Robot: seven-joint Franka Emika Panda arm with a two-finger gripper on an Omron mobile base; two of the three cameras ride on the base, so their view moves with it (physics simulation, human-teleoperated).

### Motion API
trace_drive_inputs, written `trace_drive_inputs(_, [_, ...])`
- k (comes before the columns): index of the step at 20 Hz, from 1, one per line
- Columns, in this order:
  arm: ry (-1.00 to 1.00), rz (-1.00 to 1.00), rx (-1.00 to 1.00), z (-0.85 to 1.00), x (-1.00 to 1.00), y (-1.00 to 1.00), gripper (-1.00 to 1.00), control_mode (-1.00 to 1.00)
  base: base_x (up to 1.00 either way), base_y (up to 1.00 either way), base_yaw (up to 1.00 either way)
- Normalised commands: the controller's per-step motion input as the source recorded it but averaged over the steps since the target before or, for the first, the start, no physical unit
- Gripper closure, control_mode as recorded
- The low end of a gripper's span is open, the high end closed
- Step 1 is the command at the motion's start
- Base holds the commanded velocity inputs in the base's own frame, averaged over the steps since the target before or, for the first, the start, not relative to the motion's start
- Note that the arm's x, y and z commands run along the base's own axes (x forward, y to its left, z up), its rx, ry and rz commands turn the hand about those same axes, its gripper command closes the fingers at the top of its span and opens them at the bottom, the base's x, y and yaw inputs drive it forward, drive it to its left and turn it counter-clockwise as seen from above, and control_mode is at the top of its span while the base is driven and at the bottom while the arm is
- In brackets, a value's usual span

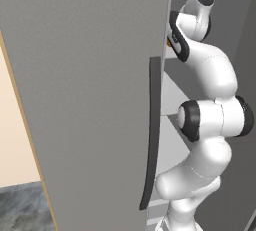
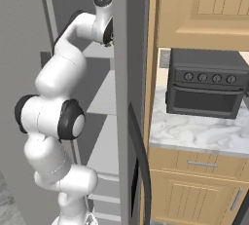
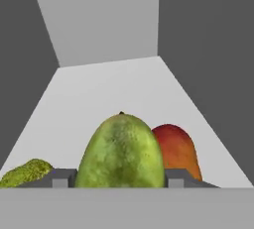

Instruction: Take the tangerine and mango from the second highest rack and move them to the highest rack where the mango and broccoli are located, to maximize freezer space. Close the freezer door after rearranging.

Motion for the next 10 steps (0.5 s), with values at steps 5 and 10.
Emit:
trace_drive_inputs(5, [0.0,0.0,0.01,0.0,0.88,-0.24,1.0,-1.0,0.0,0.0,0.0])
trace_drive_inputs(10, [0.0,0.0,0.0,-0.16,0.4,0.1,-1.0,-1.0,0.0,0.0,0.0])
